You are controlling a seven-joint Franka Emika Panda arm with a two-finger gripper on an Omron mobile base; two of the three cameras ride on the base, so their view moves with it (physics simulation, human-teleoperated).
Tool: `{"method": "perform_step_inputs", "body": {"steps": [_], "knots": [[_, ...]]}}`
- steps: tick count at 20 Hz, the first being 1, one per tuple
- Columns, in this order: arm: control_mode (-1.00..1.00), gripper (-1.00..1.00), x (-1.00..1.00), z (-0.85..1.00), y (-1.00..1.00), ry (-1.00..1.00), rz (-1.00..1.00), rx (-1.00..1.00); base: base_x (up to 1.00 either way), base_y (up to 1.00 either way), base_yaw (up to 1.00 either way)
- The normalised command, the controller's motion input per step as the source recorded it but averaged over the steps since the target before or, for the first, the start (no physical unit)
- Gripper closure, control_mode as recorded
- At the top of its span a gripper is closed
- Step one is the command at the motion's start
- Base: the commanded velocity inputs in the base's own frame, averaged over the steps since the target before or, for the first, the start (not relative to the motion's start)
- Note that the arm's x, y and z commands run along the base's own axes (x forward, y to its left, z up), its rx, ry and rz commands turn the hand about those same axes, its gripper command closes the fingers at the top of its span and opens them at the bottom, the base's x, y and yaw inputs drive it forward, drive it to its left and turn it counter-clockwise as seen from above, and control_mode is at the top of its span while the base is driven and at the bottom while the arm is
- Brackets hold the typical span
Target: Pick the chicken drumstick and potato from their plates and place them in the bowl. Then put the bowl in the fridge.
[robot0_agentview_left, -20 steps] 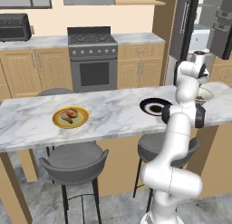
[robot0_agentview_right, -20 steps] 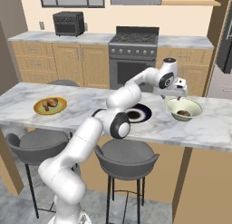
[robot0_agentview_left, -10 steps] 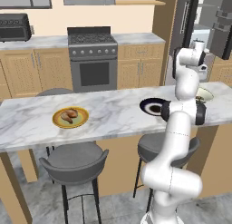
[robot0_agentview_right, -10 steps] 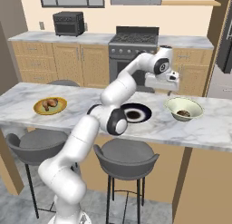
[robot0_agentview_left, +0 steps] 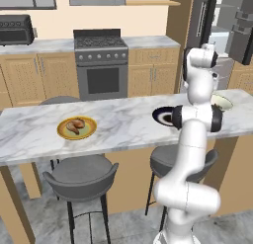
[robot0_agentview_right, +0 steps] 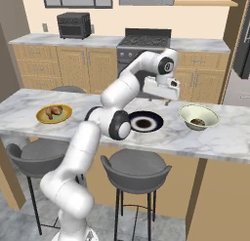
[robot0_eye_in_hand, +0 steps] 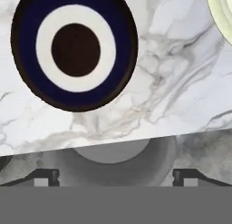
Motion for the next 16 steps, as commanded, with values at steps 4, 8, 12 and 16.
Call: {"method": "perform_step_inputs", "body": {"steps": [4,8,12,16], "knots": [[-1.00,-1.00,-0.82,-0.62,0.79,-0.07,0.00,-0.01,0.00,0.00,0.00],[-1.00,-1.00,-0.77,-0.50,0.81,-0.16,0.02,-0.05,0.00,0.00,0.00],[-1.00,-1.00,-0.59,-0.08,0.85,-0.21,0.01,-0.02,0.00,0.00,0.00],[-1.00,-1.00,-0.50,0.00,0.87,-0.21,0.00,-0.06,0.00,0.00,0.00]]}}
